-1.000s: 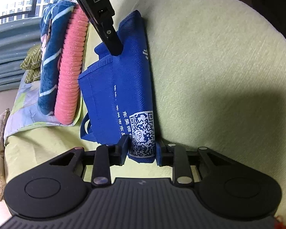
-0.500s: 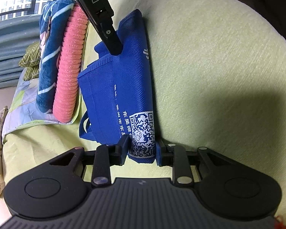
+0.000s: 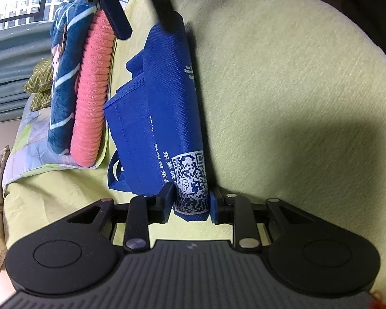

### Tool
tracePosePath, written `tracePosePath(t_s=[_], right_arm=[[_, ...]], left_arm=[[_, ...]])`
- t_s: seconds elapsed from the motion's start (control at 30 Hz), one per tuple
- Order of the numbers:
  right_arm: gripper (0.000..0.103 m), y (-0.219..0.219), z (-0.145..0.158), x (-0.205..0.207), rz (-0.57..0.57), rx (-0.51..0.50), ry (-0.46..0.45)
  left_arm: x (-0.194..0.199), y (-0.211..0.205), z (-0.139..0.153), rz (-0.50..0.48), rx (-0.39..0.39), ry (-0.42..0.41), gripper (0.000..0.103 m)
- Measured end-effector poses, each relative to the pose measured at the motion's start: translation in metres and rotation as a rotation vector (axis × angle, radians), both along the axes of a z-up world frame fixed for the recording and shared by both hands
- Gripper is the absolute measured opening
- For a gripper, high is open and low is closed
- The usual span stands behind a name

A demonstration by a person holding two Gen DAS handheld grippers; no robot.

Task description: Fold shopping bag

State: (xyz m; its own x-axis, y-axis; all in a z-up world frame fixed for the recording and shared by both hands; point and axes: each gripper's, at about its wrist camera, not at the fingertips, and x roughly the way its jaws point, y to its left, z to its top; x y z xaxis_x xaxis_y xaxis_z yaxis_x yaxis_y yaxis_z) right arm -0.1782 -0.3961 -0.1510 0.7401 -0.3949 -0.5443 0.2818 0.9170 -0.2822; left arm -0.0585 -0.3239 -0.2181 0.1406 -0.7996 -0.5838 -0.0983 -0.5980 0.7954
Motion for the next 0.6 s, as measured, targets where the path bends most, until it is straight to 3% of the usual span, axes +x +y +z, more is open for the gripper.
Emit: tracePosePath(t_s=[0.17,0.23,0.4,0.47,0.53,0.6], right_arm=[[0.064,0.027,-0.032,0.013,0.103,-0.310,0.104],[0.064,0.030,-0.038,0.018,0.124,-0.369,0.091],[0.063,0.019,-0.041,0.026,0.106,-0.351,0.043],[0.059,0.014,-0.044,0.030,0.102,-0.362,0.038],[0.045,0.012,-0.046,0.031,0.127,-0.356,0.036],[0.044,0.011,-0.048,0.031,0.132,-0.356,0.034]], left_arm=[[0.002,-0.002,0.003,-0.001,0.016,0.011,0.031],[0.002,-0.002,0.004,0.000,0.020,0.017,0.031],[0.005,-0.003,0.007,0.006,0.027,0.047,0.031],[0.005,-0.004,0.009,0.009,0.032,0.055,0.031],[0.006,-0.006,0.011,0.021,0.042,0.074,0.031],[0.007,-0.008,0.014,0.031,0.053,0.092,0.031]])
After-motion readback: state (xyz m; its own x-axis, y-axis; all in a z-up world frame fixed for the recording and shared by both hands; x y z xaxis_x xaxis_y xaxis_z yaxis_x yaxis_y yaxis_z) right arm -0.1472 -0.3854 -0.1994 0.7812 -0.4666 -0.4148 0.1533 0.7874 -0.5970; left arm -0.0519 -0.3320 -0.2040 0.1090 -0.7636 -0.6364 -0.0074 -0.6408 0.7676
